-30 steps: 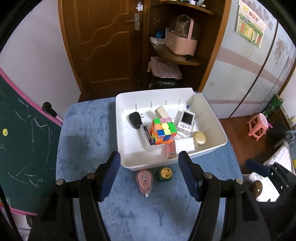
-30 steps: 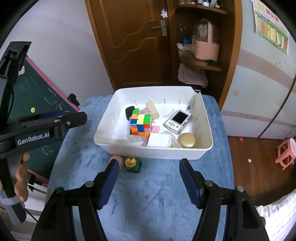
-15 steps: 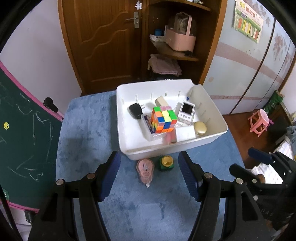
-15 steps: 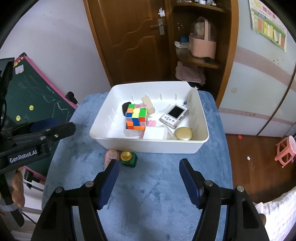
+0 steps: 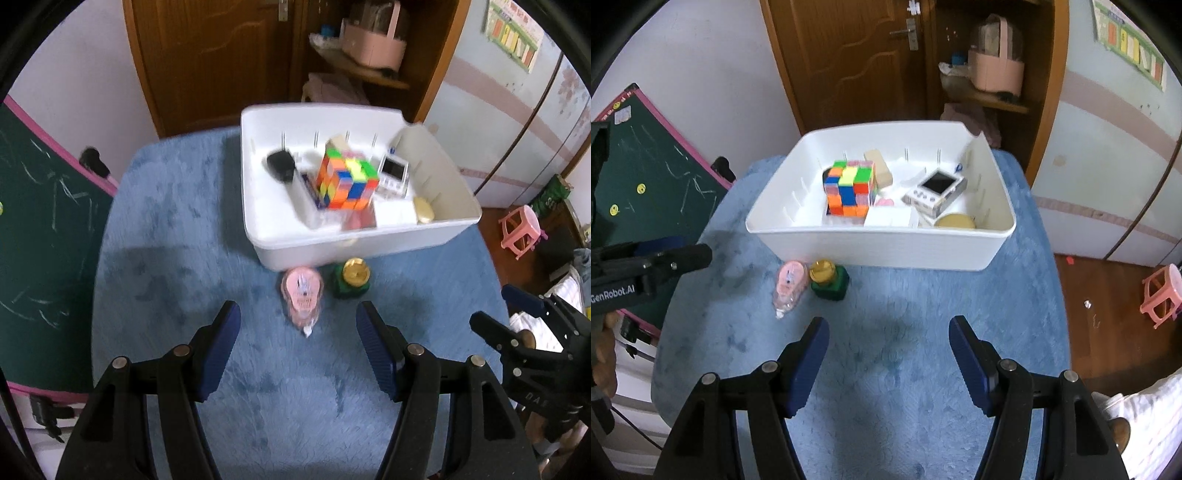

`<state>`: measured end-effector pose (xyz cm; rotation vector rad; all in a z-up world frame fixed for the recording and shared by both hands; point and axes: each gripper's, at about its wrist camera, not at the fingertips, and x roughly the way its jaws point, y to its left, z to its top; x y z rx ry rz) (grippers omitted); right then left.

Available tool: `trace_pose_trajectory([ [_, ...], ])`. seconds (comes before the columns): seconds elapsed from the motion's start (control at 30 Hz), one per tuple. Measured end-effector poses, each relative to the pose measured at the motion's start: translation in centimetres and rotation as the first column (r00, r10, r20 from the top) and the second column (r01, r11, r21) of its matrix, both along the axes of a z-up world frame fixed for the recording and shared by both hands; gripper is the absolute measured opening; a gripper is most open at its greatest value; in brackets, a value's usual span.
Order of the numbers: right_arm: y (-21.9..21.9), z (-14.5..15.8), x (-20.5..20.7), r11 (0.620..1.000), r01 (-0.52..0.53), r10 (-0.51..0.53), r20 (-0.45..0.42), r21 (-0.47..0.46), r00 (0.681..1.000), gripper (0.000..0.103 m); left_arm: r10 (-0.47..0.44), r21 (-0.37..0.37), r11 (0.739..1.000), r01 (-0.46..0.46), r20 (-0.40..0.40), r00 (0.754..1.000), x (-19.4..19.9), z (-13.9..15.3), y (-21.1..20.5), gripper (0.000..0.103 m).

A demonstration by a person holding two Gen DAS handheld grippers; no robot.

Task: Organize rigid objects
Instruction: 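Lift both tools away from the tray toward the pink tape dispenser and jar, then grasp the pink tape dispenser with the left tool while the right tool grasps the green-gold jar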

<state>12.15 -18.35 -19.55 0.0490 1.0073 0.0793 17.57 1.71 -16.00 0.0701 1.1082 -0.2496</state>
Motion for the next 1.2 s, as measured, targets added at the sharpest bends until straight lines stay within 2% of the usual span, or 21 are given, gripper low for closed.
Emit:
trace_pose_trajectory([
  [0.3, 1.7, -3.1, 1.0, 1.000, -0.004, 0.005, -0.055, 0.014, 0.998, 0.068, 0.006, 0.009, 1.000, -0.005, -0.136, 0.991, 2.3, -7.5, -0.9, 0.069],
  [0.5, 3.2, -4.6, 1.9, 1.000, -0.021, 0.022, -0.066, 0.009, 0.998, 0.068, 0.034, 0.023, 0.999, -0.031, -0.144, 0.989, 4.2, -10.5, -1.3, 0.069],
  [0.77, 4.7, -6.5, 3.1, 0.999, -0.032, 0.034, -0.083, 0.020, 0.996, 0.068, 0.037, 0.017, 0.999, -0.035, -0.149, 0.988, 5.3, -12.6, -2.3, 0.069],
  [0.93, 5.4, -7.3, 3.8, 0.999, -0.040, 0.042, -0.080, 0.018, 0.996, 0.068, 0.024, 0.029, 0.999, -0.021, -0.092, 0.996, 5.3, -12.7, -2.7, 0.068],
  [0.97, 5.5, -7.4, 4.0, 0.999, -0.043, 0.045, -0.077, 0.017, 0.996, 0.068, 0.018, 0.030, 0.999, -0.015, -0.074, 0.997, 5.1, -12.7, -2.8, 0.067],
  [1.03, 5.9, -7.8, 4.2, 0.999, -0.052, 0.053, -0.072, 0.011, 0.996, 0.068, 0.010, 0.037, 0.999, -0.008, -0.046, 0.999, 5.1, -12.6, -2.8, 0.054],
  [1.2, 7.1, -8.7, 4.9, 0.997, -0.072, 0.071, -0.065, 0.000, 0.995, 0.068, 0.012, 0.018, 1.000, -0.012, -0.020, 1.000, 4.8, -12.3, -1.5, 0.053],
])
